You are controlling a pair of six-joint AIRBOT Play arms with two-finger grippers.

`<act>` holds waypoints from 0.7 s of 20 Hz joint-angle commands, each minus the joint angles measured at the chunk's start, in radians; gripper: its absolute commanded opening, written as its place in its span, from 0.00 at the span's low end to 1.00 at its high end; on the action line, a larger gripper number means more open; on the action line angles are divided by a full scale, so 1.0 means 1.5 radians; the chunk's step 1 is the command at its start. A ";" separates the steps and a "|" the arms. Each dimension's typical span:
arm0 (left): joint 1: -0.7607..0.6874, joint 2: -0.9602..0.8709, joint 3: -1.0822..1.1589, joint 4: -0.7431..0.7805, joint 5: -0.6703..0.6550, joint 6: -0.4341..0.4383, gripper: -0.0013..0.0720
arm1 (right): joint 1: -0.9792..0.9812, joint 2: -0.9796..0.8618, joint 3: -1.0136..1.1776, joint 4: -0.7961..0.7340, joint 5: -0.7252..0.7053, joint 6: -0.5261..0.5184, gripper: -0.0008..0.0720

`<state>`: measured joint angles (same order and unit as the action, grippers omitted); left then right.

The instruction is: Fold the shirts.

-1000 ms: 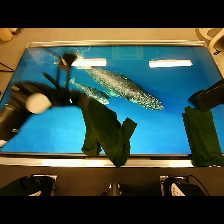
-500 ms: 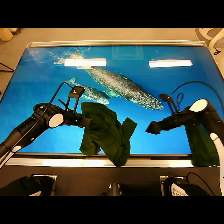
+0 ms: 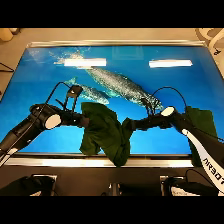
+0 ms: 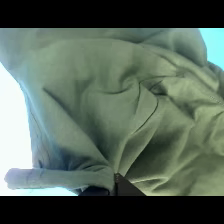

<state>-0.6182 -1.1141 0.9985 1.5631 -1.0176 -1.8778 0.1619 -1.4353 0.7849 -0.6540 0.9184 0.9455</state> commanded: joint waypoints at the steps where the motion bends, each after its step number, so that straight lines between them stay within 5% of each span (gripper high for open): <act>1: 0.000 0.007 0.002 0.000 0.022 0.000 0.05 | 0.020 -0.020 -0.002 0.020 -0.060 0.033 0.72; 2: 0.001 0.007 0.002 0.000 0.035 0.000 0.05 | 0.017 -0.017 0.001 0.020 -0.056 0.024 0.24; 3: 0.001 0.007 0.004 0.001 0.045 0.001 0.05 | 0.013 -0.008 0.008 0.019 -0.053 0.009 0.04; 7: 0.040 0.025 0.107 0.027 -0.022 0.055 0.05 | -0.040 0.120 0.125 -0.039 -0.011 -0.118 0.04; 10: 0.097 0.078 0.284 0.069 -0.070 0.083 0.05 | -0.101 0.291 0.285 -0.119 -0.006 -0.126 0.04; 14: 0.160 0.165 0.476 0.047 -0.009 0.083 0.05 | -0.132 0.503 0.417 -0.232 -0.089 -0.104 0.04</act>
<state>-0.4339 -0.9459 1.5269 1.6466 -1.0748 -1.7710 -0.0010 -0.8852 1.2766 -0.8734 0.8646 0.7818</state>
